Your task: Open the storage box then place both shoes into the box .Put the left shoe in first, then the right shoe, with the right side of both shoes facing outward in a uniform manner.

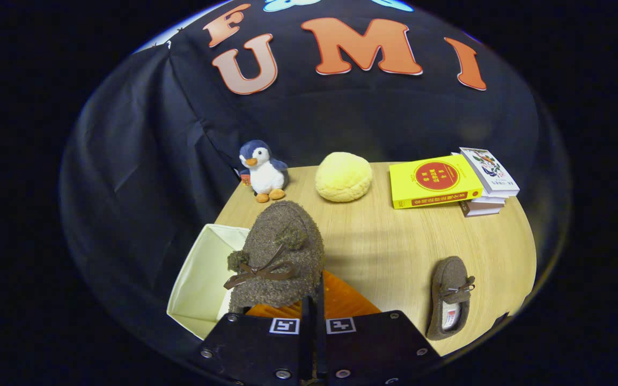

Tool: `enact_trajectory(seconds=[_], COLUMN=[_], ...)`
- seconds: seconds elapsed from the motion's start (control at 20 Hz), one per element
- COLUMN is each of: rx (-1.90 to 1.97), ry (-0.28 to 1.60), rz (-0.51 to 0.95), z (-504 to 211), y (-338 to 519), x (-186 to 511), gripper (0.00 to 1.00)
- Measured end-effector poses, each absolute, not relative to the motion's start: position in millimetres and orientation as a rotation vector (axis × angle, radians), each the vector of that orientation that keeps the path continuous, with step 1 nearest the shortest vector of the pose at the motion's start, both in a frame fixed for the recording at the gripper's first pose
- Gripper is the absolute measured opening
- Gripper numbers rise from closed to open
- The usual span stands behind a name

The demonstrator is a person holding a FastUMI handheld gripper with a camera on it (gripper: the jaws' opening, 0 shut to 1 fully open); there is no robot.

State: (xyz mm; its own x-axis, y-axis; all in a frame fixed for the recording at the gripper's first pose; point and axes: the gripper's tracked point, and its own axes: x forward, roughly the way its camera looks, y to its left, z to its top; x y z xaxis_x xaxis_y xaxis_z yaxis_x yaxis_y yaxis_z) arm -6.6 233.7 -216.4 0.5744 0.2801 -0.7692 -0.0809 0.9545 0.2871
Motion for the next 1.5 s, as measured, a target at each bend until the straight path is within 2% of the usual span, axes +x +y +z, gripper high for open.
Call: enact_trajectory(seconds=[0.2, 0.55, 1.1, 1.35, 1.5], rx=[0.227, 0.200, 0.169, 0.215, 0.240], ry=[0.949, 1.066, 1.284, 1.385, 1.457], rz=[0.254, 0.259, 0.194, 0.202, 0.302], z=[-212, -261, -330, -350, -350], y=[282, 353, 399, 419, 433], x=[0, -6, -31, -50, -71], gripper=[0.04, 0.04, 0.04, 0.11, 0.15])
